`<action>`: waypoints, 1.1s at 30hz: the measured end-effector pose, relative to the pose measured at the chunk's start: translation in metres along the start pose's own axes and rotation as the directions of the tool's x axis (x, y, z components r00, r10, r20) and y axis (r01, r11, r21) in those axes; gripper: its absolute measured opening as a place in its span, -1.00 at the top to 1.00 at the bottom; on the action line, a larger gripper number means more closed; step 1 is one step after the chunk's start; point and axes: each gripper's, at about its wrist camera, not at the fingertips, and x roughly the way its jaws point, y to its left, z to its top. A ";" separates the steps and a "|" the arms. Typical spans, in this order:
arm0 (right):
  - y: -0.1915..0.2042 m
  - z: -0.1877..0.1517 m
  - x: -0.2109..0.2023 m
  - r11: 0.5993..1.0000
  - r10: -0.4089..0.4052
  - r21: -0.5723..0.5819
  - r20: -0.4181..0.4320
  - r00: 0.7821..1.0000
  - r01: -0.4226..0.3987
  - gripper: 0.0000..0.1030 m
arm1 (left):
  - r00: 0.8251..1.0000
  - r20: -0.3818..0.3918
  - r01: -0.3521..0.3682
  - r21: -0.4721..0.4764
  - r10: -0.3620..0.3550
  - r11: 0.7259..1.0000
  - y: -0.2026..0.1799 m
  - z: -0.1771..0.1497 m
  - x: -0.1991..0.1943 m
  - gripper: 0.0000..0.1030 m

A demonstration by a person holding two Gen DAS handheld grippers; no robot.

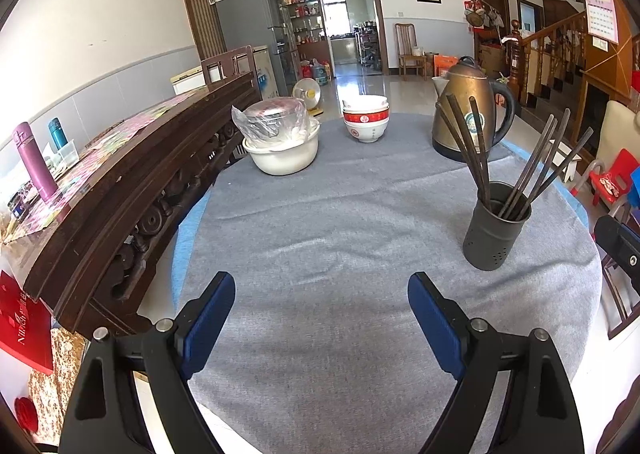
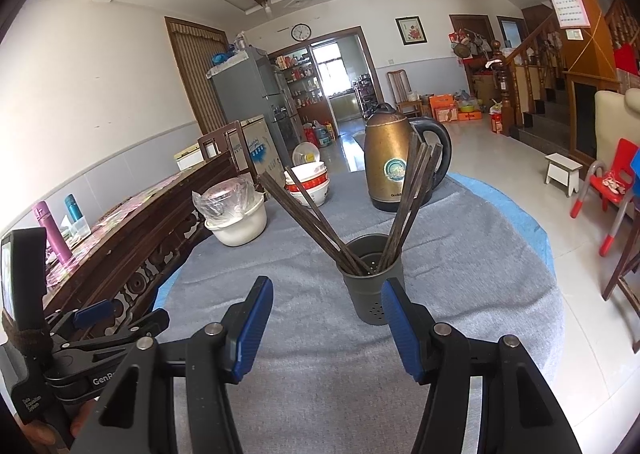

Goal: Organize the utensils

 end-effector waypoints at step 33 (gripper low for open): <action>0.041 -0.003 -0.003 0.996 -0.078 -0.048 0.010 0.997 0.079 -0.19 | 0.998 0.019 0.058 -0.021 -0.057 0.998 0.040 -0.009 -0.004 -0.72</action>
